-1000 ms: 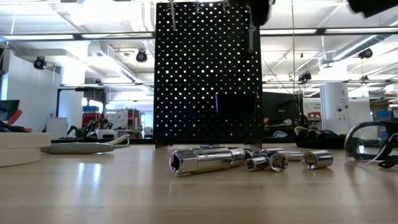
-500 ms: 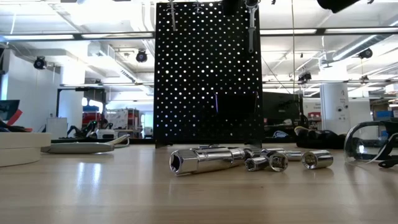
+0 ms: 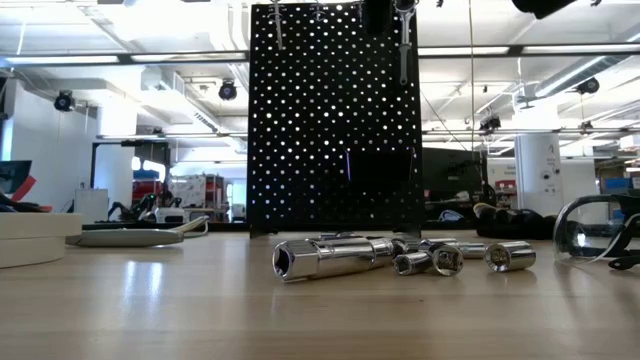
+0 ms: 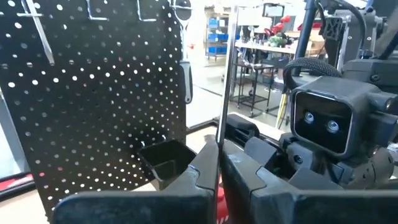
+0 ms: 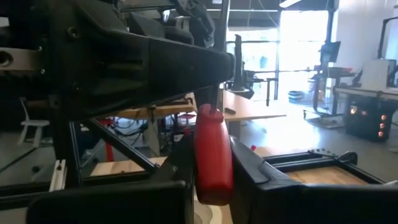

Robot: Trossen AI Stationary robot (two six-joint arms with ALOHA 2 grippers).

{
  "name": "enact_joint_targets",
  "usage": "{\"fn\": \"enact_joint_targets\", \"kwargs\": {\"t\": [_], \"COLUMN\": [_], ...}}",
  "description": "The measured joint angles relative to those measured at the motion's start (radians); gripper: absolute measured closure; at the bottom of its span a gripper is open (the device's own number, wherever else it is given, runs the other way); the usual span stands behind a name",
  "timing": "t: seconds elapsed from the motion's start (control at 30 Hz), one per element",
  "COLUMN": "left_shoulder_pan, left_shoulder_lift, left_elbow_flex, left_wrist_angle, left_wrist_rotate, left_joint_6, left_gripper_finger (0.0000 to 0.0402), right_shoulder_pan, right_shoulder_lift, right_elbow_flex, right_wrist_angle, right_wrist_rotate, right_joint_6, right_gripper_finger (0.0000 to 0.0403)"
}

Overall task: Hang tools onto peg board
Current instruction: Hang the allen wrench on the peg board

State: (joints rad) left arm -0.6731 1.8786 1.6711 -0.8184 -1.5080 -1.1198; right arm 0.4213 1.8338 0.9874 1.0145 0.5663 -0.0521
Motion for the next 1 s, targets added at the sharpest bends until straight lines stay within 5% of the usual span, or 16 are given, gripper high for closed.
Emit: {"fn": "enact_joint_targets", "kwargs": {"t": [0.13,0.23,0.37,0.47,0.67,0.83,1.0], "left_shoulder_pan": [0.000,-0.001,-0.004,-0.030,-0.087,-0.091,-0.070], "left_shoulder_lift": [-0.004,-0.008,-0.009,0.000,0.028,0.091,0.163], "left_elbow_flex": [0.007,0.056,0.140,0.180,0.229,0.273,0.367], "left_wrist_angle": [-0.027,-0.116,-0.319,-0.441,-0.451,-0.464,-0.549], "left_wrist_rotate": [0.080,0.262,0.577,0.658,0.551,0.458,0.448], "left_joint_6": [0.088,0.177,0.114,0.094,0.465,0.764,0.864], "left_gripper_finger": [0.0401,0.0396,0.0376,0.0363,0.0354,0.0353,0.0353], "right_shoulder_pan": [0.006,0.009,0.004,-0.002,-0.018,-0.018,-0.017], "right_shoulder_lift": [-0.013,-0.040,-0.098,-0.152,-0.182,-0.181,-0.180], "right_elbow_flex": [-0.001,-0.001,0.009,0.046,0.178,0.237,0.243], "right_wrist_angle": [-0.098,-0.240,-0.538,-0.779,-1.213,-1.244,-1.251], "right_wrist_rotate": [0.034,0.022,0.033,0.031,-0.140,-0.324,-0.346], "right_joint_6": [0.007,0.043,0.134,0.193,0.287,0.252,0.238], "right_gripper_finger": [0.0369,0.0369,0.0369,0.0369,0.0369,0.0369,0.0369]}}
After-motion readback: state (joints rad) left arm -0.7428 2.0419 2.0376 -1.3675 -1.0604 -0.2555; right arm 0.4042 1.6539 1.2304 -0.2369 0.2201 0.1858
